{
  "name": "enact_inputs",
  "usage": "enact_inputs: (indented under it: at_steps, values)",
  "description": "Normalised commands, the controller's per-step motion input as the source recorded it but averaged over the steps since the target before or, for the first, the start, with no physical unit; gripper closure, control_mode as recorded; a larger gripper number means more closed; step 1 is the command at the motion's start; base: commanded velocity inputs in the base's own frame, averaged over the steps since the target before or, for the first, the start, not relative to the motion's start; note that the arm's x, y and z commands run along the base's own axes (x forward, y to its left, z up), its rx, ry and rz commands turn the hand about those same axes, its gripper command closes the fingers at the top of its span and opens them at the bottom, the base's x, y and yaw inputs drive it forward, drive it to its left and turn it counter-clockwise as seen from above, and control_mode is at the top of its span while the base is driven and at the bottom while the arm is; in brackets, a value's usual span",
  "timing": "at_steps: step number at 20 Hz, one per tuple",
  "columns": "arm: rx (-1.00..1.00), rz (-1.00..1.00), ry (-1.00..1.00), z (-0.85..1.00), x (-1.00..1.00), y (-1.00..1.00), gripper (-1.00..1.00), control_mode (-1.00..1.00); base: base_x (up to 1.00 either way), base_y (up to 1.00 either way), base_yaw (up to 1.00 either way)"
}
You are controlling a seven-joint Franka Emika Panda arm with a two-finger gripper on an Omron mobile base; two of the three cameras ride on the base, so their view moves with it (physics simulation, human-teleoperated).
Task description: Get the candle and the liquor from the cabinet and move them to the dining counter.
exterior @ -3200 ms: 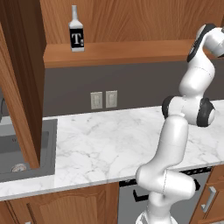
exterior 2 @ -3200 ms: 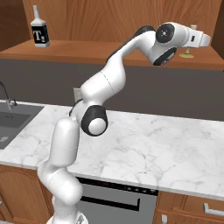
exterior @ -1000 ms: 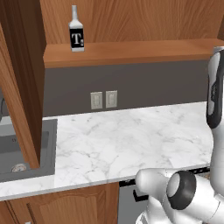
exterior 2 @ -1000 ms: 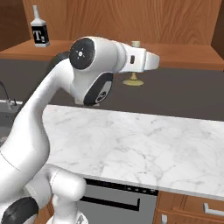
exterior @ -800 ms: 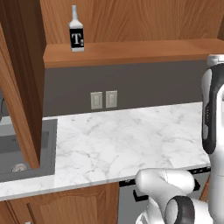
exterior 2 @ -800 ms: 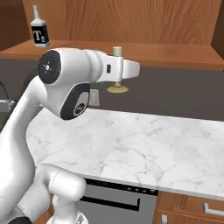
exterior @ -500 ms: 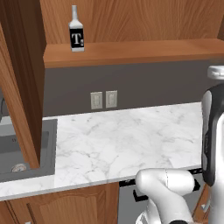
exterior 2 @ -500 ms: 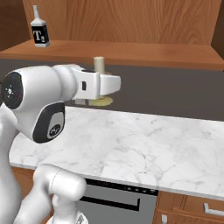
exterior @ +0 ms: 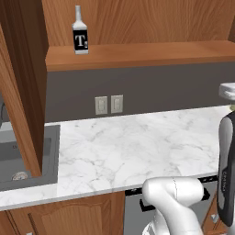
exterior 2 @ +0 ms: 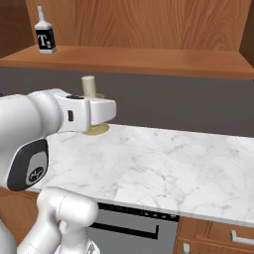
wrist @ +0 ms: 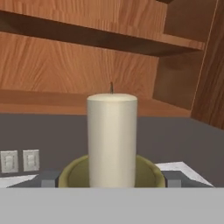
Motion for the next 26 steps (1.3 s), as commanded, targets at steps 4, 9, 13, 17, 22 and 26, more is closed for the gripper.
enact_inputs:
  at_steps: [4,9,13,17,22,26]
  values:
    - [0.00,0.16,0.18,-0.06,-0.22,0.22,1.00,-1.00,0.00,0.00,0.00]
    - [0.00,0.13,0.12,-0.21,-0.16,0.26,1.00,-1.00,0.00,0.00,0.00]
    - [0.01,0.02,0.03,-0.11,-0.12,0.14,1.00,-1.00,0.00,0.00,0.00]
    - [0.09,0.00,0.02,-0.04,-0.07,0.17,1.00,-1.00,0.00,0.00,0.00]
    - [0.15,0.00,0.04,0.00,-0.01,0.15,1.00,-1.00,0.00,0.00,0.00]
    - [0.12,0.00,0.03,0.00,0.00,0.13,1.00,-1.00,0.00,0.00,0.00]
